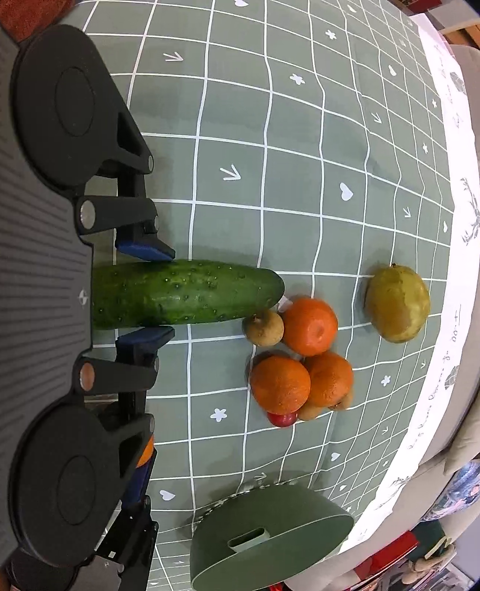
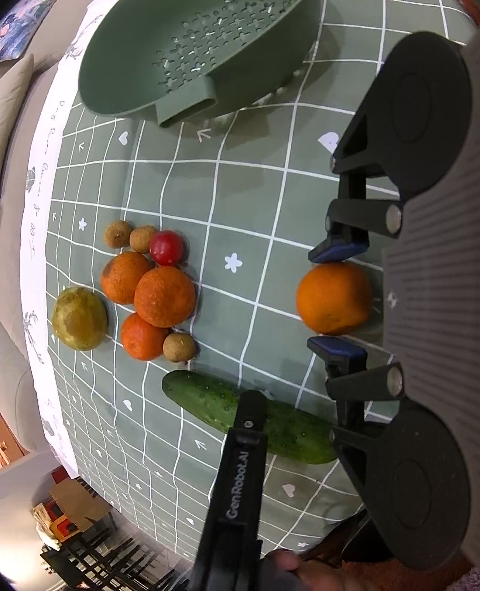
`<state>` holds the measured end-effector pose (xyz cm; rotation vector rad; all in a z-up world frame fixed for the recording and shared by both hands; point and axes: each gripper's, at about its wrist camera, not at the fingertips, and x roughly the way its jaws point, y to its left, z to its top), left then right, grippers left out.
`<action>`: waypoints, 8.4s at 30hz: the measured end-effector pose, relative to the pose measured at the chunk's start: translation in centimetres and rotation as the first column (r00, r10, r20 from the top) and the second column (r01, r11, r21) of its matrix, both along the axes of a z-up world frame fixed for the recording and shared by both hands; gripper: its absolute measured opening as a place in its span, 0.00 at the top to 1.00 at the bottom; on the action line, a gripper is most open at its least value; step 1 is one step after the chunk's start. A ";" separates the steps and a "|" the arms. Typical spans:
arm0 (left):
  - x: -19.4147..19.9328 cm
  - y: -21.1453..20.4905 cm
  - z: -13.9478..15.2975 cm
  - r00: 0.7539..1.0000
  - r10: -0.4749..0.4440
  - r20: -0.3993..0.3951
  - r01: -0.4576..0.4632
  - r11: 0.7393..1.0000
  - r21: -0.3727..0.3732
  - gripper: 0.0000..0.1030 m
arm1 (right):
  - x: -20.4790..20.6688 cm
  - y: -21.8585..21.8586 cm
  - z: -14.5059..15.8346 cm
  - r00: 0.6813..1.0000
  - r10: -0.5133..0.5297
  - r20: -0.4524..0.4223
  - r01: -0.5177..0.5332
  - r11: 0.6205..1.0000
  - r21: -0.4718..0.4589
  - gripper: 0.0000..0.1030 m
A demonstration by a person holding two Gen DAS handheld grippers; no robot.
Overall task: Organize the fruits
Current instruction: 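Carry the cucumber and orange over the green colander with both tools, then open both tools to drop the cucumber and orange into the colander, then grasp the yellow-green pear with the left tool while the right tool grasps a tangerine, then carry the pear and tangerine over the colander with both tools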
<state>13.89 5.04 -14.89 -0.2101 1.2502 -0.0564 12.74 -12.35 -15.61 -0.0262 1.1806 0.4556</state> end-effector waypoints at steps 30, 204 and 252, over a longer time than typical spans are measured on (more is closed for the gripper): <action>-2.2 -3.6 9.3 0.985 -0.012 0.170 0.025 0.997 -0.078 0.60 | -0.8 -4.7 6.8 0.991 -0.038 0.128 0.021 0.991 0.135 0.62; 4.2 -2.7 11.4 0.919 -0.136 0.370 0.164 0.986 -0.044 0.29 | 4.5 -4.5 10.4 0.966 -0.099 0.240 0.072 0.990 0.122 0.64; 14.2 -20.0 4.4 0.917 -0.385 0.106 0.392 0.919 -0.050 0.28 | 12.0 -18.0 1.5 0.977 -0.103 0.189 0.120 0.990 -0.079 0.64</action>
